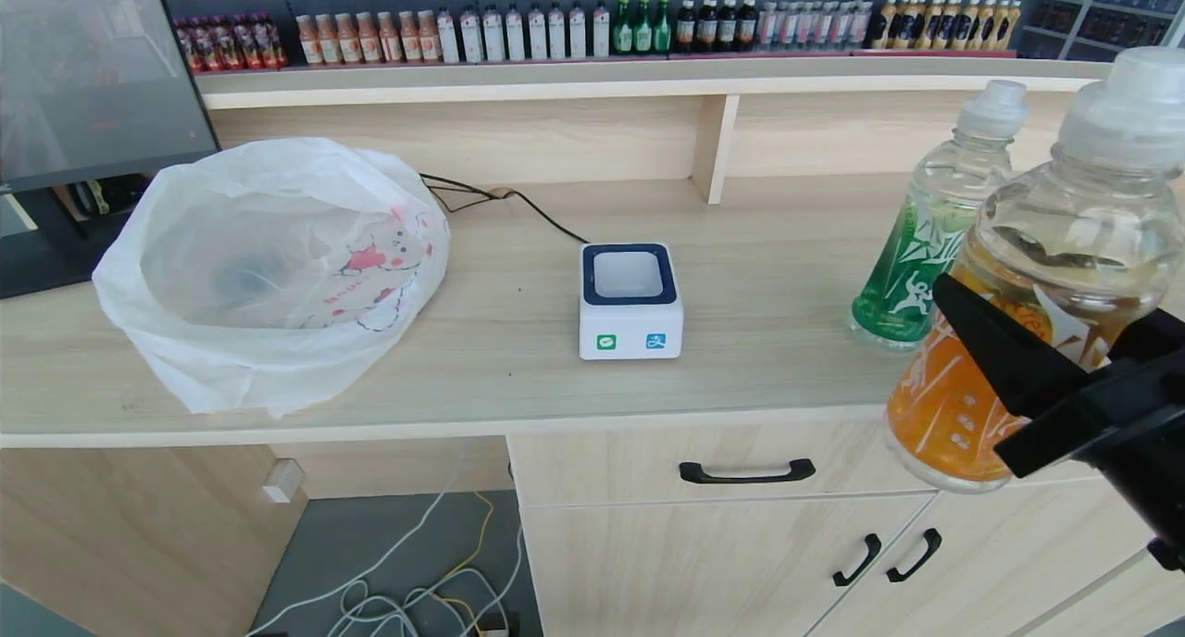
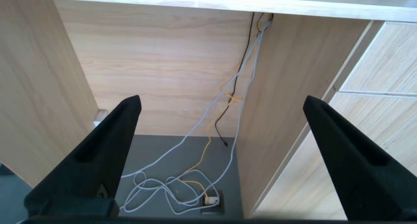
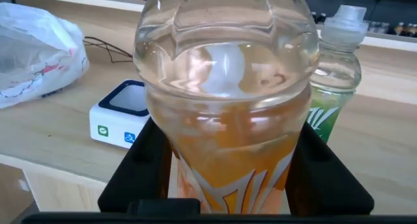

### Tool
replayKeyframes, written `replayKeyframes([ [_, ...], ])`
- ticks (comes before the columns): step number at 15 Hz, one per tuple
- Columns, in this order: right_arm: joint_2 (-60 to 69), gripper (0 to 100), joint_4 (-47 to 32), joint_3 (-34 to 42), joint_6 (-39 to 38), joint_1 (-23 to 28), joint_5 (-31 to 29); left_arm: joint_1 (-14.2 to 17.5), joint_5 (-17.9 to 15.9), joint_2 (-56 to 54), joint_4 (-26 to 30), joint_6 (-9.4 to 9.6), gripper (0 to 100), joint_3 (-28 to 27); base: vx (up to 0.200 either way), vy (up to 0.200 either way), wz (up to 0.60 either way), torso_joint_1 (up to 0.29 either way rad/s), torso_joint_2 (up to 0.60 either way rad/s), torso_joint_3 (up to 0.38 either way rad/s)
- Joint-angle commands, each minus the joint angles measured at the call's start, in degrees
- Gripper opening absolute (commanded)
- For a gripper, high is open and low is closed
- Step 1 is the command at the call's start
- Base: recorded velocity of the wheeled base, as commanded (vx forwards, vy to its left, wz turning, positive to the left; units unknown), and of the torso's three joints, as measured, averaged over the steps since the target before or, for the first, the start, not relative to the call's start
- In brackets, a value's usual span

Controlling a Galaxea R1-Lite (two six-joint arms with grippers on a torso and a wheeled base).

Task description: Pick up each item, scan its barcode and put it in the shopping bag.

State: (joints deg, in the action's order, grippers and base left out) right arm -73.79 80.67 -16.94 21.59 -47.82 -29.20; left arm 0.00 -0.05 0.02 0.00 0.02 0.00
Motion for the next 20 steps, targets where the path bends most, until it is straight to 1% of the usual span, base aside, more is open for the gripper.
replayKeyframes([
  [1, 1.3, 0, 0.0, 1.7, 0.2, -1.4, 0.0, 0.0, 0.0, 0.0, 0.0, -0.02, 100, 0.0, 0.000, 0.000, 0.00, 0.000, 0.00, 0.000],
  [2, 1.1, 0, 0.0, 1.9, 0.5, -1.9, 0.1, 0.0, 0.0, 0.0, 0.0, -0.02, 100, 0.0, 0.000, 0.000, 0.00, 0.000, 0.00, 0.000],
  [3, 0.3, 0, -0.1, 1.7, 1.9, -4.8, 0.2, 0.0, 0.0, 0.0, 0.0, -0.02, 100, 0.0, 0.000, 0.000, 0.00, 0.000, 0.00, 0.000],
  [4, -1.4, 0, 0.0, 1.2, 5.0, -9.6, 0.2, 0.0, 0.0, 0.0, 0.0, -0.02, 100, 0.0, 0.000, 0.000, 0.00, 0.000, 0.00, 0.000],
  [5, -2.3, 0, -0.1, 0.8, 6.4, -11.4, 0.2, 0.0, 0.0, 0.0, 0.0, -0.02, 100, 0.0, 0.000, 0.000, 0.00, 0.000, 0.00, 0.000],
  [7, -5.9, 0, 0.0, -0.5, 12.2, -18.1, 0.2, 0.0, 0.0, 0.0, 0.0, -0.02, 100, 0.0, 0.000, 0.000, 0.00, 0.000, 0.00, 0.000],
  [9, -9.7, 0, 0.0, -4.3, 17.2, -22.8, 0.2, 0.0, 0.0, 0.0, 0.0, -0.02, 100, 0.0, 0.000, 0.000, 0.00, 0.000, 0.00, 0.000],
  [10, -11.5, 0, 0.0, -6.6, 17.9, -24.7, 0.2, 0.0, 0.0, 0.0, 0.0, -0.02, 100, 0.0, 0.000, 0.000, 0.00, 0.000, 0.00, 0.000],
  [13, -14.3, 0, 0.0, -8.3, 19.5, -27.1, 0.2, 0.0, 0.0, 0.0, 0.0, -0.02, 100, 0.0, 0.000, 0.000, 0.00, 0.000, 0.00, 0.000],
  [15, -14.4, 0, 0.0, -8.3, 26.0, -28.4, 0.4, 0.0, 0.0, 0.0, 0.0, -0.02, 100, 0.0, 0.000, 0.000, 0.00, 0.000, 0.00, 0.000],
  [16, -14.4, 0, 0.0, -7.7, 28.0, -30.0, 0.5, 0.0, 0.0, 0.0, 0.0, -0.02, 100, 0.0, 0.000, 0.000, 0.00, 0.000, 0.00, 0.000],
  [18, -14.5, 0, 0.0, -4.5, 28.4, -30.2, 1.0, 0.0, 0.0, 0.0, 0.0, -0.02, 100, 0.0, 0.000, 0.000, 0.00, 0.000, 0.00, 0.000],
  [20, -13.4, 0, 2.4, -1.6, 31.6, -29.7, 2.3, 0.0, 0.0, 0.0, 0.0, -0.02, 100, 0.0, 0.000, 0.000, 0.00, 0.000, 0.00, 0.000],
])
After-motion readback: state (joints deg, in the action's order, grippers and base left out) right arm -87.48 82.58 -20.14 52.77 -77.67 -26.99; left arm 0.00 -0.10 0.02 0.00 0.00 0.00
